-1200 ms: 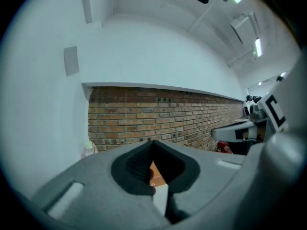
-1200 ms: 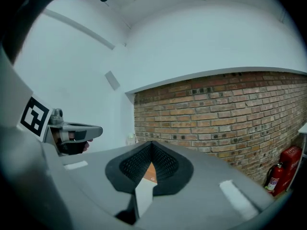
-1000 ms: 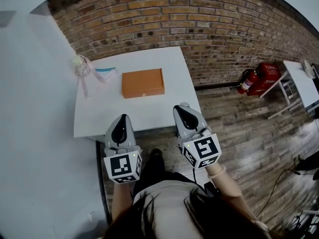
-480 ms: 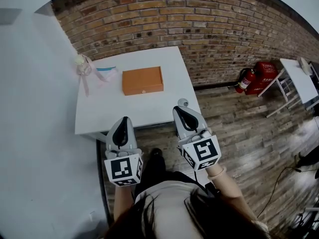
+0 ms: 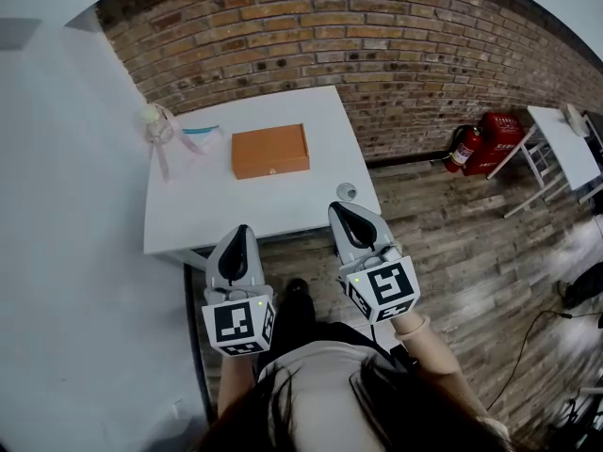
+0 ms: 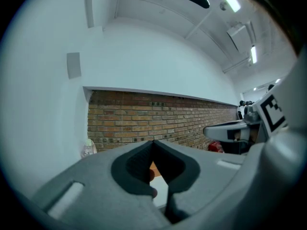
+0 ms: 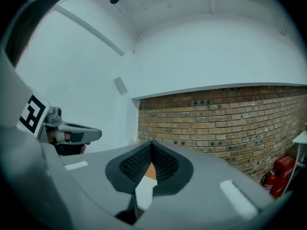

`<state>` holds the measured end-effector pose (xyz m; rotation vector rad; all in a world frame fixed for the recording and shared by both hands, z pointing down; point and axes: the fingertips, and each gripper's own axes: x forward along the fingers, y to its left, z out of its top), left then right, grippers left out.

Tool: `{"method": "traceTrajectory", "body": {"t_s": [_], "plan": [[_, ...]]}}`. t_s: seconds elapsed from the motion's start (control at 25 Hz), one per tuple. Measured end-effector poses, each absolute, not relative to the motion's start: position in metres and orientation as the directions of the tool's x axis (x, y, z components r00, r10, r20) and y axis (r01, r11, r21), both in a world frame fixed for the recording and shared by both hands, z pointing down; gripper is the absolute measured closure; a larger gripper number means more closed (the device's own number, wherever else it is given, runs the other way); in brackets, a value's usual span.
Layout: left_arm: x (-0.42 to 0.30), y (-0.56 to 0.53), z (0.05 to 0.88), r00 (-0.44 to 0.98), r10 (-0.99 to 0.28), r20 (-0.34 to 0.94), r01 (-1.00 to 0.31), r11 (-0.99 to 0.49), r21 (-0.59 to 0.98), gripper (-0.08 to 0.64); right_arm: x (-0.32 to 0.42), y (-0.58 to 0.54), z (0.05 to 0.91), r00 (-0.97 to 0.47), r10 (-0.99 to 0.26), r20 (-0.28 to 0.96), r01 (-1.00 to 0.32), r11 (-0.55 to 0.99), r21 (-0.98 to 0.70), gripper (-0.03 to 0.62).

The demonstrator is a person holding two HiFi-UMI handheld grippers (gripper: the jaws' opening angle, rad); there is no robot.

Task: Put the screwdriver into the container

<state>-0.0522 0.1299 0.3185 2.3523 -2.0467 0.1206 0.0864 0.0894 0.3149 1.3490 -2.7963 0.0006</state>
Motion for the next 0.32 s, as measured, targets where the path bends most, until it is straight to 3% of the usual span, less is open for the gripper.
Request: {"method": "traceTrajectory", "body": {"t_s": [0.32], "plan": [[-0.050,0.118,0.319,0.153,-0.985,0.085,-0.987,-0.157,-0.035,0.560,0.085,0.078,0.316,-0.621,-0.783,0.041,-0.783,0.622,0.020,0.588]]}}
